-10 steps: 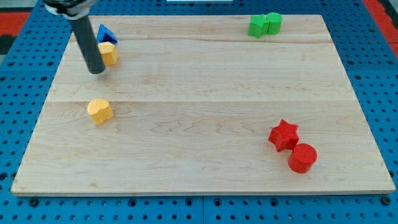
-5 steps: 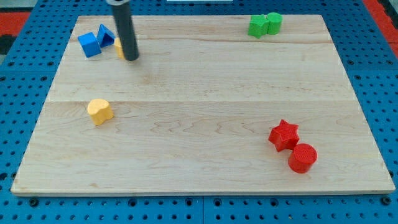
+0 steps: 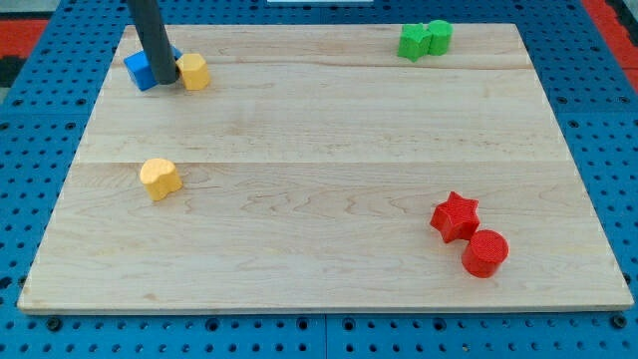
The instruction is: Move the yellow hexagon diagonally top right to the yellow heart
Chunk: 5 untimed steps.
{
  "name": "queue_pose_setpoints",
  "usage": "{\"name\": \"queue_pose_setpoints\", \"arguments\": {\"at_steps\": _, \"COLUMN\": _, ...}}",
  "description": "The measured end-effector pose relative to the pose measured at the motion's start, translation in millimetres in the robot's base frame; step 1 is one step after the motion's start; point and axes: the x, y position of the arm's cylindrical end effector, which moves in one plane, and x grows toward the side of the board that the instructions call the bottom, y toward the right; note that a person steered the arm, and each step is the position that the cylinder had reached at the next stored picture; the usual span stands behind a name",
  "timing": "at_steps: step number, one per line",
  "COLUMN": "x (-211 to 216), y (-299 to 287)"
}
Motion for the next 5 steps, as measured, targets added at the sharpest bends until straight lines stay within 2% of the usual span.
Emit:
{"name": "queue_pose_setpoints", "arguments": {"at_steps": 2, "x": -49.9, "y": 112.4}}
{"name": "queue_pose_setpoints", "arguments": {"at_steps": 3, "x": -50.4, "y": 134.6}}
{"name": "queue_pose_setpoints", "arguments": {"at_steps": 4, "x": -50.5, "y": 132.3}}
{"name": "queue_pose_setpoints", "arguments": {"at_steps": 5, "x": -5.6, "y": 123.9}}
